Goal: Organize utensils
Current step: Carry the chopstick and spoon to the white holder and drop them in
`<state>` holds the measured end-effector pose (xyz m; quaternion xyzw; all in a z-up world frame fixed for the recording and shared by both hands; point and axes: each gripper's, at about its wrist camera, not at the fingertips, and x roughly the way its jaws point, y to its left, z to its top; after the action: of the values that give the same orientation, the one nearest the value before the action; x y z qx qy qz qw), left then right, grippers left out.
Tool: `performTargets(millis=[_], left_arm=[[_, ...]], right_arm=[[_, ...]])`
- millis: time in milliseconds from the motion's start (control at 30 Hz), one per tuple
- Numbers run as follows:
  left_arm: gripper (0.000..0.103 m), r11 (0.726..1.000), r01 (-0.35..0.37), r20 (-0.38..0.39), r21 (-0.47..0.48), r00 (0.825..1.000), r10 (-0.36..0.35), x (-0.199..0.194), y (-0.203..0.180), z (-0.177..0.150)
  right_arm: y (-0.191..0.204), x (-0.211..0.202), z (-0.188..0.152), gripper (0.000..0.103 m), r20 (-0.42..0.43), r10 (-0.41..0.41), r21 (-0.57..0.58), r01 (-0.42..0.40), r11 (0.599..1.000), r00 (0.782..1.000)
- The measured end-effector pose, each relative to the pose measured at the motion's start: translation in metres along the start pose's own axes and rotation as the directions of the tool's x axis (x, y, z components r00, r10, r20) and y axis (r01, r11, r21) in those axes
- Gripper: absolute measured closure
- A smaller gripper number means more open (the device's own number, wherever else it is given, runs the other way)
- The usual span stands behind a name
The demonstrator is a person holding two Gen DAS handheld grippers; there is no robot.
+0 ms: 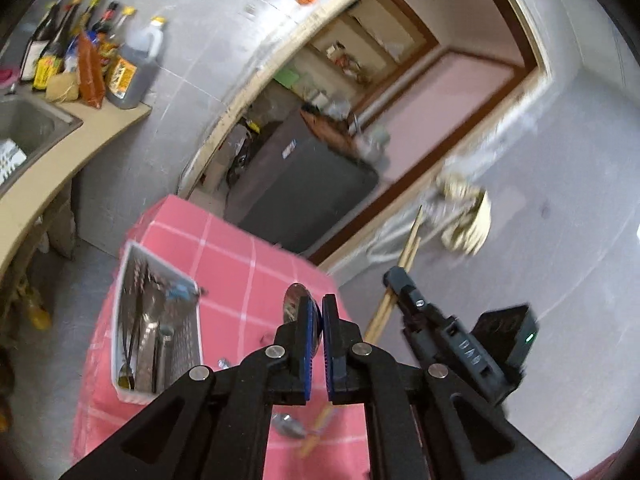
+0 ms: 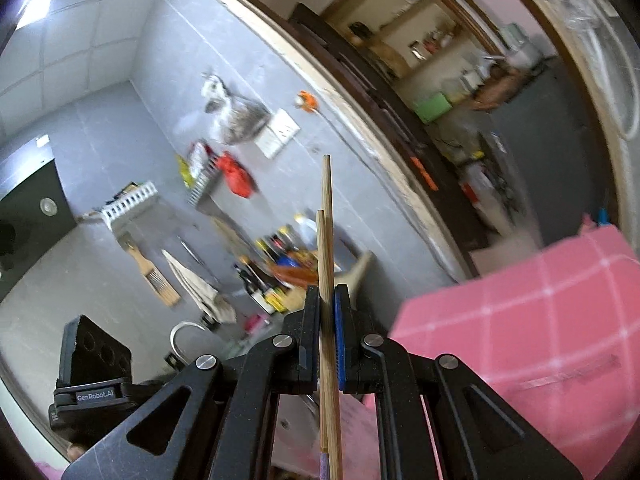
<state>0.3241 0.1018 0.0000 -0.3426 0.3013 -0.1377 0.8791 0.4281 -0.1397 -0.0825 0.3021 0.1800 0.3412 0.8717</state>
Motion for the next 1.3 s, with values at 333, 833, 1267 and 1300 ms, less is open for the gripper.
performTargets(millis=[333,833,1267,1300], left_arm=[[0.100,0.994,0.105,0.085,-0.026,0.991,-0.102,-0.015,0.018,0.045],[0.100,0.992,0.093,0.052,-0.083,0.995,-0.089,0.001,0.083,0.027],[0.099,0.997,-0.049,-0.062,0.063,0.997,0.053,0.005,0.095,-0.005],[0.098,0.997,-0.051,-0.065,0.065,0.996,0.056,0.004,0.095,-0.006]], right_arm=[[0.039,0.048,-0.002,0.097,0.062,0.020,-0.019,-0.018,1.000,0.998],[0.044,0.082,-0.051,0.097,0.047,-0.052,-0.118,0.057,0.991,0.998],[0.044,0.063,-0.082,0.096,-0.123,-0.086,-0.221,0.057,0.974,0.989],[0.045,0.061,-0.083,0.096,-0.136,-0.092,-0.230,0.058,0.971,0.986]])
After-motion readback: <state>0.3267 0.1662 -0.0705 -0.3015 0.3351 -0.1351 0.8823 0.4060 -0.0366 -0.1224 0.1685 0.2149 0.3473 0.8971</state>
